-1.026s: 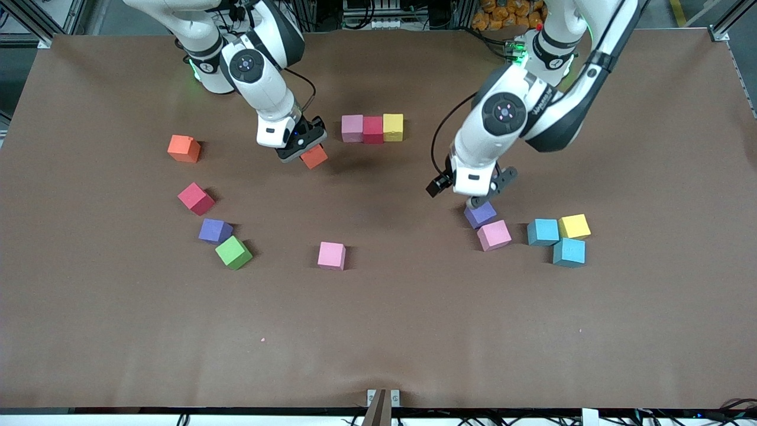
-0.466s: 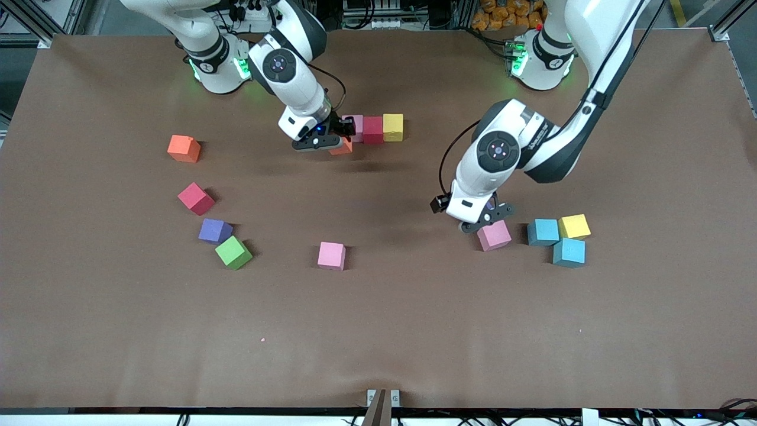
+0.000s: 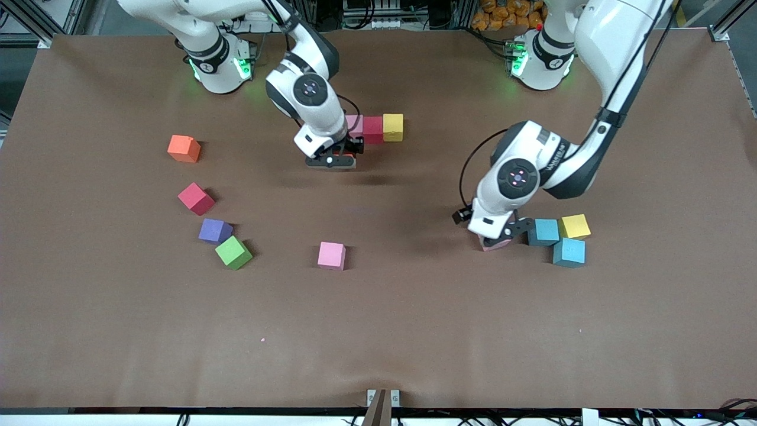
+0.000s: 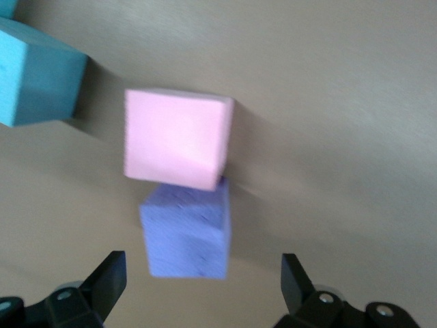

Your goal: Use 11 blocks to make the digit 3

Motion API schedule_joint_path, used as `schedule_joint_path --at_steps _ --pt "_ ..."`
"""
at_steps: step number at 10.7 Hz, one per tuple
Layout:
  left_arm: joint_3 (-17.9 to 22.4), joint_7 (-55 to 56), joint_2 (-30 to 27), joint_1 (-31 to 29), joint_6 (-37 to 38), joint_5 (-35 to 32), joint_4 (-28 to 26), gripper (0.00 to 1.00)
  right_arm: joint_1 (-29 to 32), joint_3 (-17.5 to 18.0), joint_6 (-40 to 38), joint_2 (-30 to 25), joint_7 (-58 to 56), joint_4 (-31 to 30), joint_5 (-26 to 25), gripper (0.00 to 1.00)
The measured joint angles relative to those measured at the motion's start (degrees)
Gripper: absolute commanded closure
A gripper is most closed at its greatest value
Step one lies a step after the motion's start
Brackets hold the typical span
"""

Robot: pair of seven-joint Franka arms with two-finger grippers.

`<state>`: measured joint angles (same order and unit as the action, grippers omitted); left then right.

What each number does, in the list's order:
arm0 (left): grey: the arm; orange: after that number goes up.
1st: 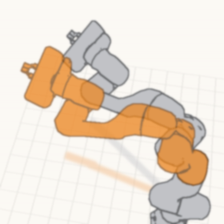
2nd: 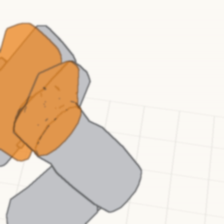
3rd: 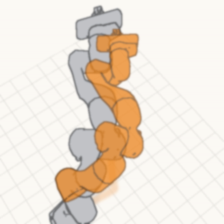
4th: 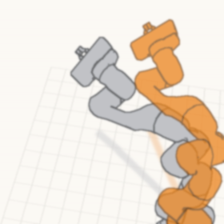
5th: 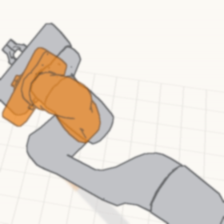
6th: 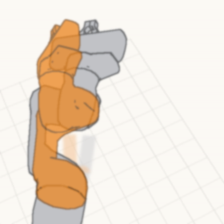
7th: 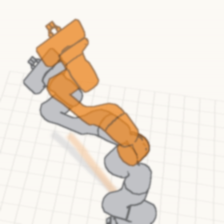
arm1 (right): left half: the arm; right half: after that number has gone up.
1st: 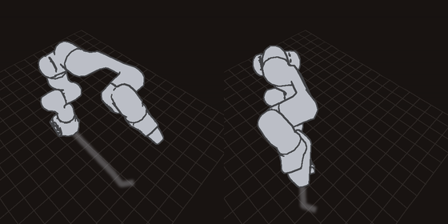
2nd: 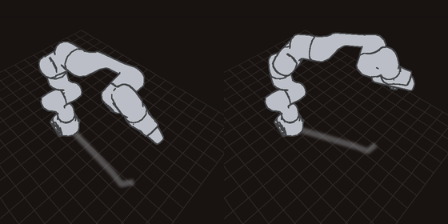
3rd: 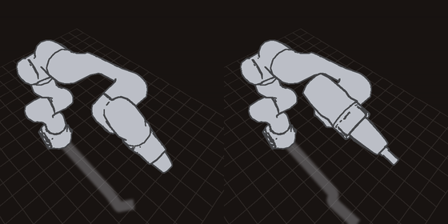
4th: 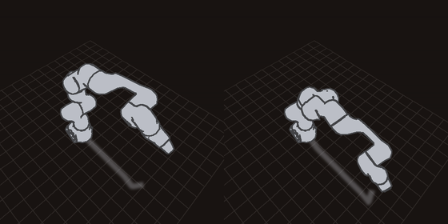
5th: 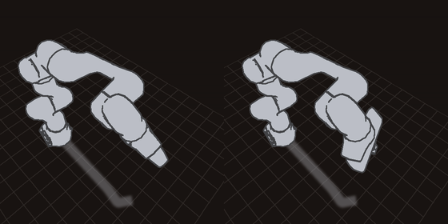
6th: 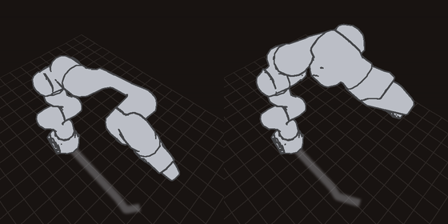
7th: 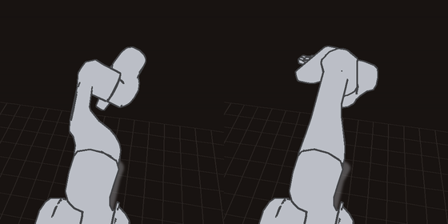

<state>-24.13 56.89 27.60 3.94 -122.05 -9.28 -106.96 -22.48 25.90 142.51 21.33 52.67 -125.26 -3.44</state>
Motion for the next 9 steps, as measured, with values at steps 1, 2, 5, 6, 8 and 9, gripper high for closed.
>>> schedule_joint_path --at_steps 1,2,5,6,8,9 --pt "0.0 0.01 -0.03 -0.74 -1.05 0.0 -0.91 0.0 -0.68 -0.23 -0.44 1.44 0.55 1.19 -0.35 0.78" --pt "-0.01 0.1 -0.03 -0.87 -2.39 0.0 -1.89 0.0 -1.22 -0.26 -0.57 2.16 0.72 1.48 -0.38 0.78" --pt "-0.2 1.16 -0.14 -0.7 -6.78 0.0 -6.0 0.0 -2.91 -0.22 -1.32 2.29 2.11 1.15 -0.38 0.78" --pt "-0.19 1.57 -0.14 -0.7 -8.71 0.0 -7.84 0.0 -3.01 -0.21 -1.3 2.29 2.2 0.85 -0.38 0.79" --pt "-0.17 1.67 -0.15 -0.74 -10.41 -0.58 -9.74 0.0 -3.01 -0.2 -0.79 2.28 2.9 0.26 -0.38 0.79" --pt "-0.16 1.68 -0.15 -0.75 -10.89 -0.75 -10.08 0.0 -3.02 -0.19 0.42 2.28 3.09 -0.37 -0.38 0.79"
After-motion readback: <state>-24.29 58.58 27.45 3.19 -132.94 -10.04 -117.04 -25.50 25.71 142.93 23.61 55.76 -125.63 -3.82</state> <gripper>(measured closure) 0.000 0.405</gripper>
